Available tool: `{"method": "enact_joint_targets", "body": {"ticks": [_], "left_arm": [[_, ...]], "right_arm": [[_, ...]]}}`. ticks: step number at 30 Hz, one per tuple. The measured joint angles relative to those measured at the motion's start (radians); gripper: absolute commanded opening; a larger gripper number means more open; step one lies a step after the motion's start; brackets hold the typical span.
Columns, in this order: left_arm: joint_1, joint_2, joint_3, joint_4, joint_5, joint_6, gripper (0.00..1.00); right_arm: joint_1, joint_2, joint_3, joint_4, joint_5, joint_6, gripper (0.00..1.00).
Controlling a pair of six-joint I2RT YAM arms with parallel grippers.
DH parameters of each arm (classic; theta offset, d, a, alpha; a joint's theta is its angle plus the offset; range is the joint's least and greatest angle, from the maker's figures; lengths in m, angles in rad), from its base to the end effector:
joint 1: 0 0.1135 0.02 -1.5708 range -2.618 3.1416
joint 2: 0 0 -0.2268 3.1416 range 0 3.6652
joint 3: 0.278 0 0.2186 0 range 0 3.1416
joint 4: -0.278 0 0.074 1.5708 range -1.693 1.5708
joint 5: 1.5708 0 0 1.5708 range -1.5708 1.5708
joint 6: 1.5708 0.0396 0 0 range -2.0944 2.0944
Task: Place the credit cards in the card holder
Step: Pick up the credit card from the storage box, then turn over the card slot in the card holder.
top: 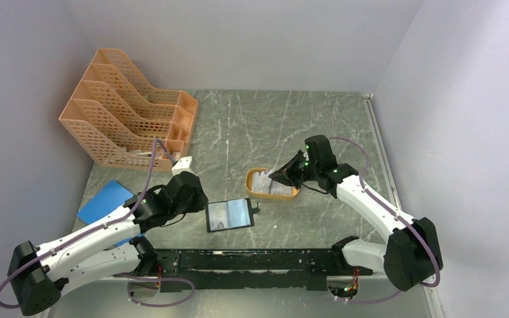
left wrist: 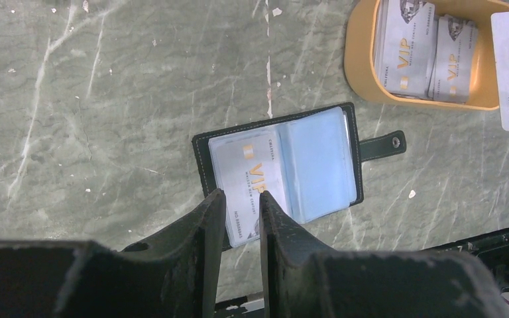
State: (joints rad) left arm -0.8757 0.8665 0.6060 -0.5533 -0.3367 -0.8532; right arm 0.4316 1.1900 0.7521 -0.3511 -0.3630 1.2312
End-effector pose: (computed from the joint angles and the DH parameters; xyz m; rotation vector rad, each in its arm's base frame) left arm 0.1178 -0.1208 0.2092 -0.1333 2.3690 -0.4550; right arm 0.2028 0.1089 0.2105 0.8448 2.5127 1.1318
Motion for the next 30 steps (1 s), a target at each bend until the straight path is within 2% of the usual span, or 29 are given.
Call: {"method": "enact_joint_targets", "body": {"ticks": [6, 10, 16, 22, 30], "left_arm": [[0.000, -0.011, 0.000, 0.000, 0.005, 0.001, 0.31], [0.000, -0.011, 0.000, 0.017, 0.047, 0.029, 0.34], [-0.026, 0.004, -0.021, 0.107, 0.140, 0.064, 0.41], [-0.171, 0.199, 0.020, 0.167, 0.135, 0.069, 0.42], [-0.193, 0.443, 0.134, 0.165, 0.089, 0.068, 0.46]], "right_arm": [[0.000, -0.018, 0.003, 0.003, -0.031, -0.019, 0.00], [0.042, -0.051, 0.018, 0.016, -0.038, -0.180, 0.00], [0.195, -0.138, -0.027, 0.031, -0.006, -0.411, 0.00], [0.240, -0.153, -0.185, 0.049, -0.006, -0.486, 0.00], [0.250, -0.146, -0.206, 0.084, 0.001, -0.502, 0.00]]}}
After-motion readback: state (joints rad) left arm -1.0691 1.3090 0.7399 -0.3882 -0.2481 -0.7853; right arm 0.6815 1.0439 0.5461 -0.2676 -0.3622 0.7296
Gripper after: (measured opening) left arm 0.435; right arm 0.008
